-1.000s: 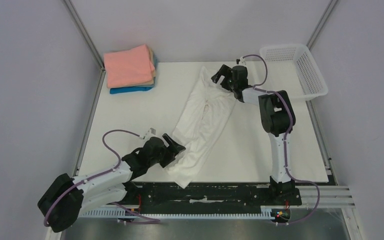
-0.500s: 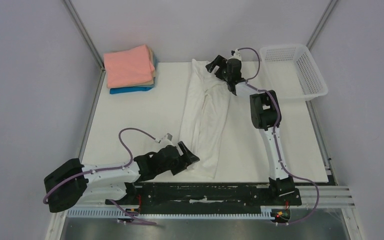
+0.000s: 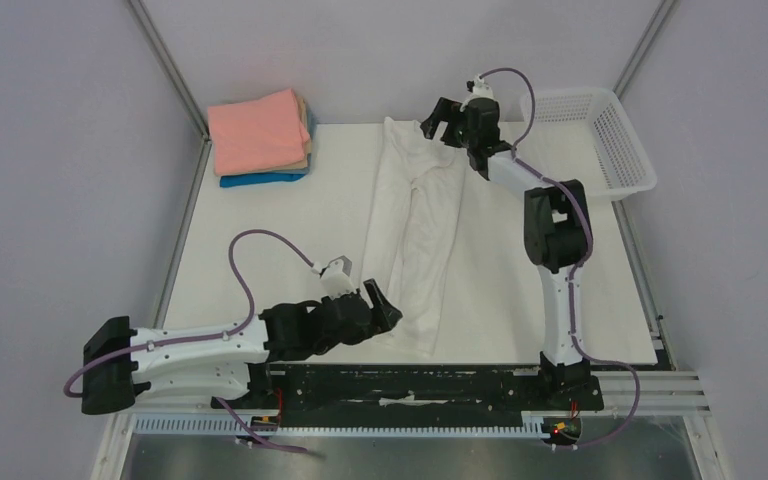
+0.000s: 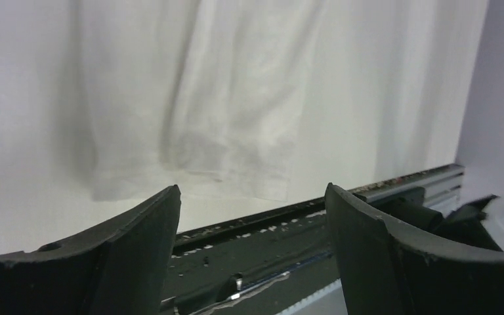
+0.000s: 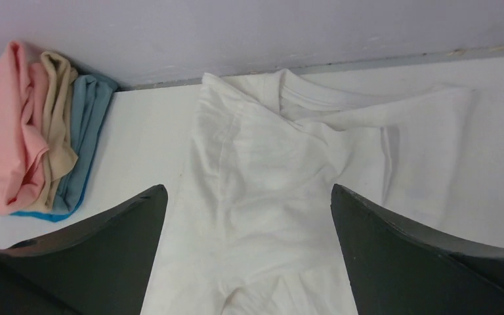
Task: Fold and stack the t-shirts
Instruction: Rotate the tshirt 90 degrees, then grab the bottom of the folded rectangular tshirt with both arms
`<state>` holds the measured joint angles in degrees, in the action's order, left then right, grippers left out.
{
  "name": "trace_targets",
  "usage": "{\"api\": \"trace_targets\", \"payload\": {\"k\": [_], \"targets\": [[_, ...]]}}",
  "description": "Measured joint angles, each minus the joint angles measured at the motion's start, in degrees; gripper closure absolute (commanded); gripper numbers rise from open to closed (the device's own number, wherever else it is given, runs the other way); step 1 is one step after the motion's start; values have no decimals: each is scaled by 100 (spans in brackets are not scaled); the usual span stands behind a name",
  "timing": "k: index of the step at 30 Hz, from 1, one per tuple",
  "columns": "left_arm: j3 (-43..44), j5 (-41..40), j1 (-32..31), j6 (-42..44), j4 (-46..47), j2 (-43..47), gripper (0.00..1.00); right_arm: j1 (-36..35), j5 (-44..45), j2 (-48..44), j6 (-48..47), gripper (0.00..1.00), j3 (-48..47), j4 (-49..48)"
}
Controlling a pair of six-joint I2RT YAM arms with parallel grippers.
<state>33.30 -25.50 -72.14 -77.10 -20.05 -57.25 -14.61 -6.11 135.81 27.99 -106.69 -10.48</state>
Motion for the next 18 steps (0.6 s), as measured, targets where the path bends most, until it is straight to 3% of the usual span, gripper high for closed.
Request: {"api": "trace_targets", "payload": {"k": [5, 8, 10, 14, 18], "targets": [[4, -435, 48, 109, -990, 407, 13, -83, -46, -2240, -833, 2, 1956, -258], [-105, -407, 254, 411, -1047, 793, 13, -341, -35, -3947, -1016, 2, 3908, -813], [-321, -151, 544, 708, -846, 1001, 13, -710, 70, -5007, -1032, 2, 5209, -1005], [-658, 678, 1128, 1003, -492, 745, 14, -1475, 181, -6192, -955, 2, 6780, -828], [-723, 1163, 1261, 1174, -354, 44, 25, -2061, 376, -7134, -470, 2, 8135, -341]]}}
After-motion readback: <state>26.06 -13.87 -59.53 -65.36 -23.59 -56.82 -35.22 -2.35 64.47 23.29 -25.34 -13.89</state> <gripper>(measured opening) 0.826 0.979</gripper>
